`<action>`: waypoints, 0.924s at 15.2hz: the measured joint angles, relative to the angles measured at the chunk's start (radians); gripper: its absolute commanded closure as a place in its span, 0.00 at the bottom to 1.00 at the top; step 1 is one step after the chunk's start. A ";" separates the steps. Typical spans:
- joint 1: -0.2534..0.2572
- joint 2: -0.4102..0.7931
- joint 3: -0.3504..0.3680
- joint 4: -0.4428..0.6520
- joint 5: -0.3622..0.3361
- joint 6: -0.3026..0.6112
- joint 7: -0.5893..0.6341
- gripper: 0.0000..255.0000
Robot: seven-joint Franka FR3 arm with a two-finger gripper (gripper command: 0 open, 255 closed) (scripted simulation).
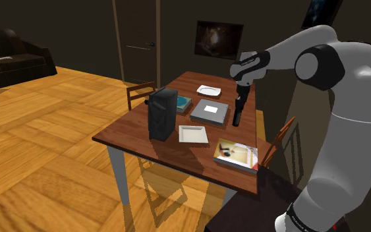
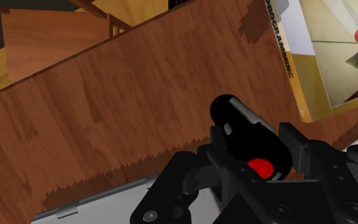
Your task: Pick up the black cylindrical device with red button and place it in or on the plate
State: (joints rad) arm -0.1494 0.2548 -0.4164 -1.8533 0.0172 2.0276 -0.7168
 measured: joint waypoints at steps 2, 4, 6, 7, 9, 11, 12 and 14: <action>0.017 -0.007 0.008 0.007 -0.004 -0.014 0.027 1.00; 0.038 0.005 0.023 0.035 0.000 -0.033 0.060 1.00; 0.060 0.013 0.037 0.061 0.001 -0.054 0.096 1.00; 0.073 0.020 0.046 0.083 0.004 -0.070 0.118 1.00; 0.099 0.030 0.062 0.104 0.006 -0.084 0.160 1.00; 0.116 0.053 0.076 0.152 0.012 -0.111 0.190 1.00; 0.128 0.056 0.082 0.167 0.013 -0.124 0.209 1.00; 0.151 0.084 0.099 0.216 0.020 -0.147 0.249 1.00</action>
State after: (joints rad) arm 0.0018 0.3391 -0.3176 -1.6374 0.0367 1.8807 -0.4681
